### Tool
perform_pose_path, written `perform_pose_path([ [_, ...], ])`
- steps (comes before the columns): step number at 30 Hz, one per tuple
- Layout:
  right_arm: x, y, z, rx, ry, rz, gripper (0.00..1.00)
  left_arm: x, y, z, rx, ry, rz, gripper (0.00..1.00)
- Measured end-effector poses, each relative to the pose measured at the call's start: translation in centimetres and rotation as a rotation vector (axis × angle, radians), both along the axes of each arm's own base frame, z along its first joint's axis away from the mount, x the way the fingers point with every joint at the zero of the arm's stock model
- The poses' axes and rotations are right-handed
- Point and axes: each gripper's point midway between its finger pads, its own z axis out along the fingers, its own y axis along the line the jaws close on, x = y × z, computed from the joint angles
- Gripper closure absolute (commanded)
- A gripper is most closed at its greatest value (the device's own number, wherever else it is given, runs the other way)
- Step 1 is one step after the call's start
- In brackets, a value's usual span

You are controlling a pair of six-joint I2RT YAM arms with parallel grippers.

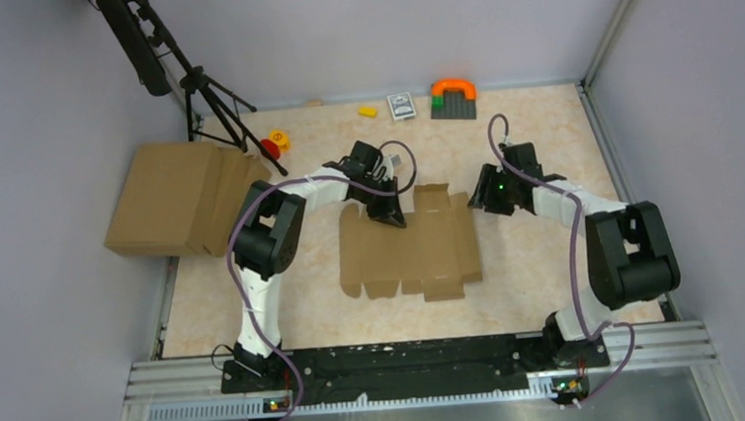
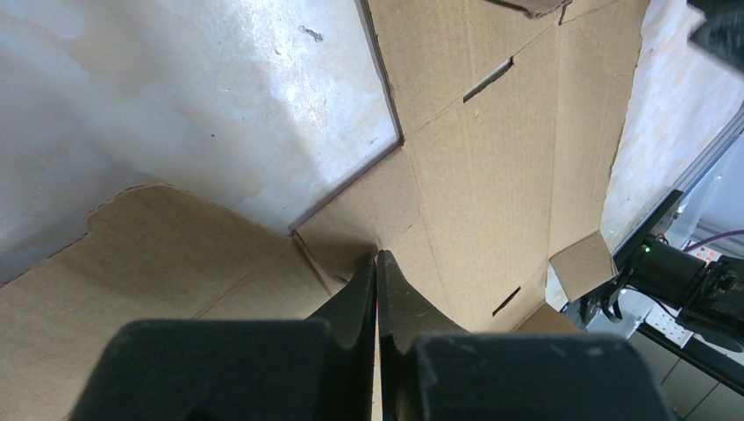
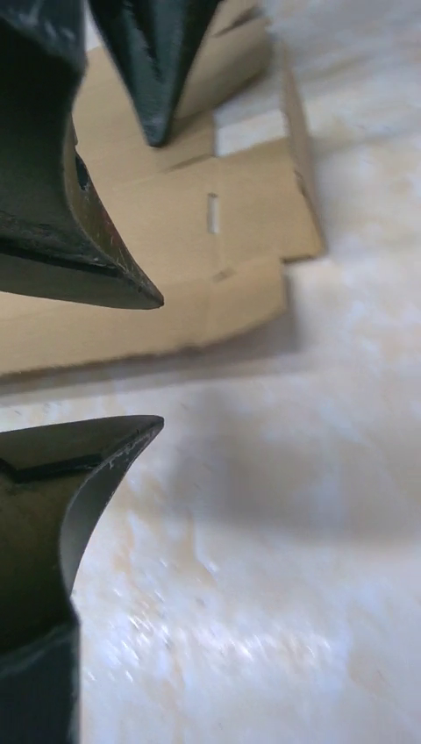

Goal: Fold the paper box

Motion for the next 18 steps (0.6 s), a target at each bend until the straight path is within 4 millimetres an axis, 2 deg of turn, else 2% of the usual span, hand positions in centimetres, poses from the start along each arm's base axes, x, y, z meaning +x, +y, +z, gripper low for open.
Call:
perform_pose_path([
  [2, 1.2, -1.0, -0.7, 0.026, 0.017, -0.055, 0.72, 0.1, 0.0, 0.0, 0.001, 0.000, 0.000, 1.00],
  [4, 2.3, -1.6, -1.6, 0.056, 0.046, -0.087, 0.80, 0.1, 0.0, 0.0, 0.003, -0.003, -0.001, 1.00],
  [7, 4.3, -1.5, -2.8, 0.109, 0.079, -0.097, 0.83, 0.1, 0.0, 0.0, 0.005, -0.005, -0.004, 1.00],
  [10, 5.7, -0.4, -2.8, 0.164, 0.072, -0.072, 0.84, 0.2, 0.0, 0.0, 0.007, -0.006, -0.007, 1.00],
  [15, 6.5, 0.8, -3.1, 0.249, 0.088, -0.033, 1.00, 0.2, 0.0, 0.0, 0.010, -0.006, -0.014, 1.00],
  [18, 7.1, 1.9, -3.1, 0.311, 0.097, 0.009, 1.00, 0.2, 0.0, 0.0, 0.012, -0.004, -0.017, 1.00],
])
